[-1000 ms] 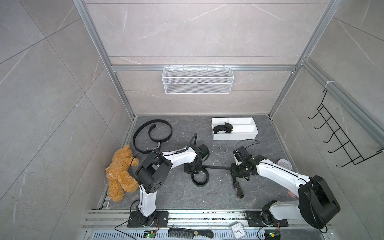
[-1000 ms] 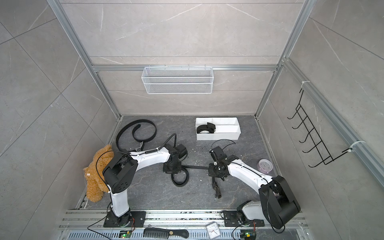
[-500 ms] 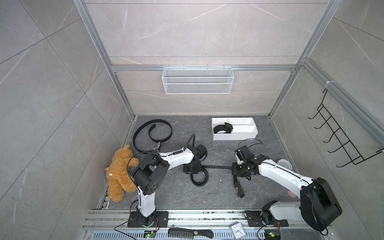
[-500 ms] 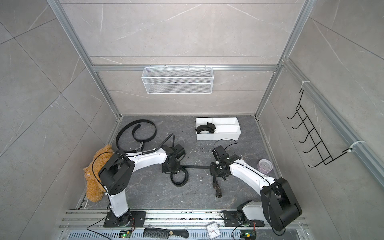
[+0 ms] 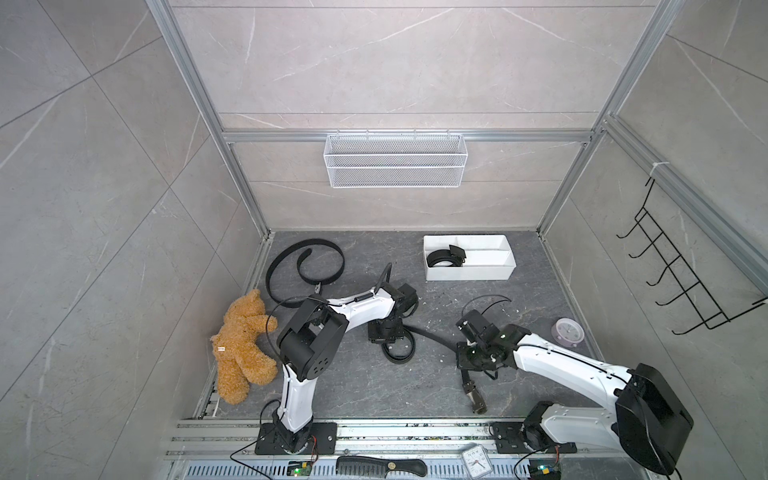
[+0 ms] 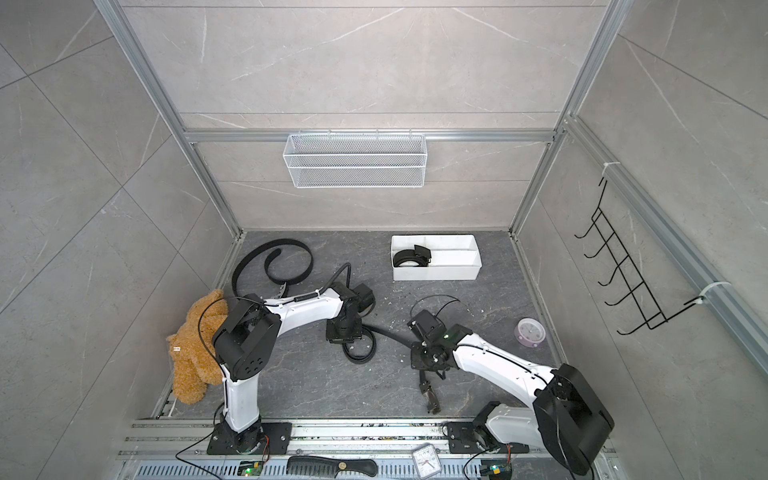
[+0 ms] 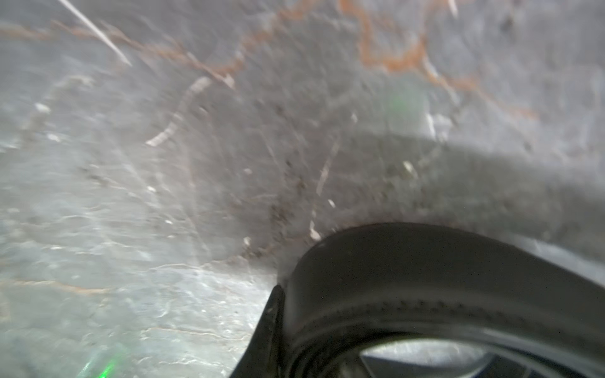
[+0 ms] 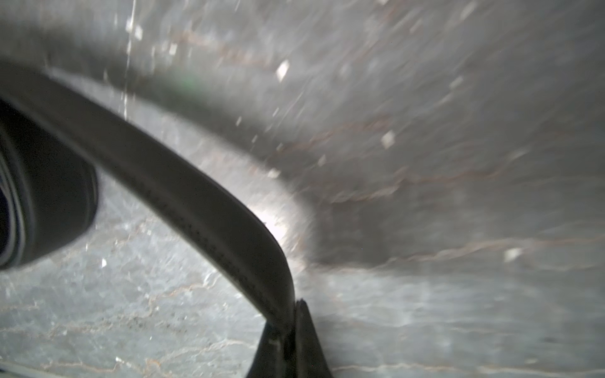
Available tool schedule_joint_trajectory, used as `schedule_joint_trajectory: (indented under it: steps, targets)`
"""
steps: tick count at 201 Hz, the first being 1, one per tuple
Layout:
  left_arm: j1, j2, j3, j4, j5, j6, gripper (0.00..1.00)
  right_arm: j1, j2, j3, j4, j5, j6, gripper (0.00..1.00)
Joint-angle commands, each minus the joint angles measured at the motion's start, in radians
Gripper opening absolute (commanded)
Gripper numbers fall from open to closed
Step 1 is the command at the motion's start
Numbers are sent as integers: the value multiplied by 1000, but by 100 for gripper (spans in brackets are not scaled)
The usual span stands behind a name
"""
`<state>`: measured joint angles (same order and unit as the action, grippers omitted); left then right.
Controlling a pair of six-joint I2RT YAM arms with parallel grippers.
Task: Place the belts into the storage roll
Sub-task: Roll the belt at the center of the board.
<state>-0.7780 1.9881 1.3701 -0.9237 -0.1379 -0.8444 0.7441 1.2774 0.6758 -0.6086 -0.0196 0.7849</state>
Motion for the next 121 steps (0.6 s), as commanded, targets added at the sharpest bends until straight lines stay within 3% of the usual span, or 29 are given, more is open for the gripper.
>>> schedule_joint_trajectory:
  steps: [1,47,60,92,121]
  targets:
    - [42,87,26,-48,-157,-76,8,82,76,3,80,6,150,0]
    - [42,151,131,-2,-124,-86,5,219,299,86,296,-69,250,0]
    - [43,147,126,34,-104,-92,3,233,316,120,308,-69,251,15]
    - [41,126,99,121,-42,-91,1,229,249,132,273,-67,230,39]
    - [37,127,101,174,13,-65,1,208,178,101,212,-82,182,48]
